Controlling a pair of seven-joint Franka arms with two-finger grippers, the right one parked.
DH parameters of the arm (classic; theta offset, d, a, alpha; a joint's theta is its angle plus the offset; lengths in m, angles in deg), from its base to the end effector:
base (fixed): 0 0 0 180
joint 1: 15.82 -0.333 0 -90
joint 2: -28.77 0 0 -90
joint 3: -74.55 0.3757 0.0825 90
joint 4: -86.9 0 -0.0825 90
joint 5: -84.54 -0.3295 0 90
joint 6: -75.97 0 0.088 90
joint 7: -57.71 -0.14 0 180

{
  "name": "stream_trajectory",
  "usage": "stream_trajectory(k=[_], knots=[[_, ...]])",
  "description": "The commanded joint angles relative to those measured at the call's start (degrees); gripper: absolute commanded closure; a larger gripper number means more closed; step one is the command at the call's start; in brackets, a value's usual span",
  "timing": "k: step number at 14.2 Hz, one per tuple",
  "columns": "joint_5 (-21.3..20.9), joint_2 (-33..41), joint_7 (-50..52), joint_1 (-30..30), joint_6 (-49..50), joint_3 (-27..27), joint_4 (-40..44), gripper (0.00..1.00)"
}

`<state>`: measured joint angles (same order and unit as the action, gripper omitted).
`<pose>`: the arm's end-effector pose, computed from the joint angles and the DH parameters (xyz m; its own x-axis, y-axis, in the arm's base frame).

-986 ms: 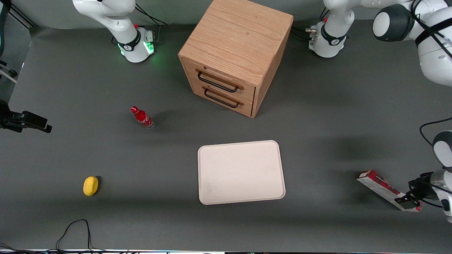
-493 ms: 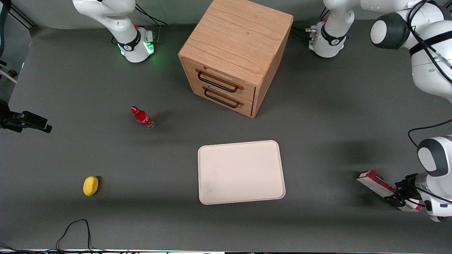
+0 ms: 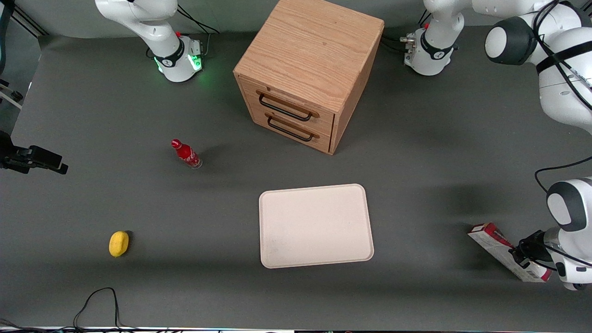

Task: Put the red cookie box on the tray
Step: 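Lift the cookie box upright and carry it toward the white tray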

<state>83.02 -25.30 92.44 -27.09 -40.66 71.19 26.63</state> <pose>0.7701 0.1263 0.2903 0.7258 0.6876 0.0205 0.6865 -0.7259 0.0426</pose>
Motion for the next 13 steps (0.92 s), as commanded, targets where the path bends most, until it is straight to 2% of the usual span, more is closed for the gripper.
stream_trajectory(k=[1,6,13], knots=[[-1.30,3.17,0.95,0.37,3.83,0.28,0.14,1.00],[-1.83,8.26,0.95,0.28,20.70,-0.34,10.42,1.00],[-1.83,20.13,-0.36,0.37,32.76,-0.78,10.52,1.00]])
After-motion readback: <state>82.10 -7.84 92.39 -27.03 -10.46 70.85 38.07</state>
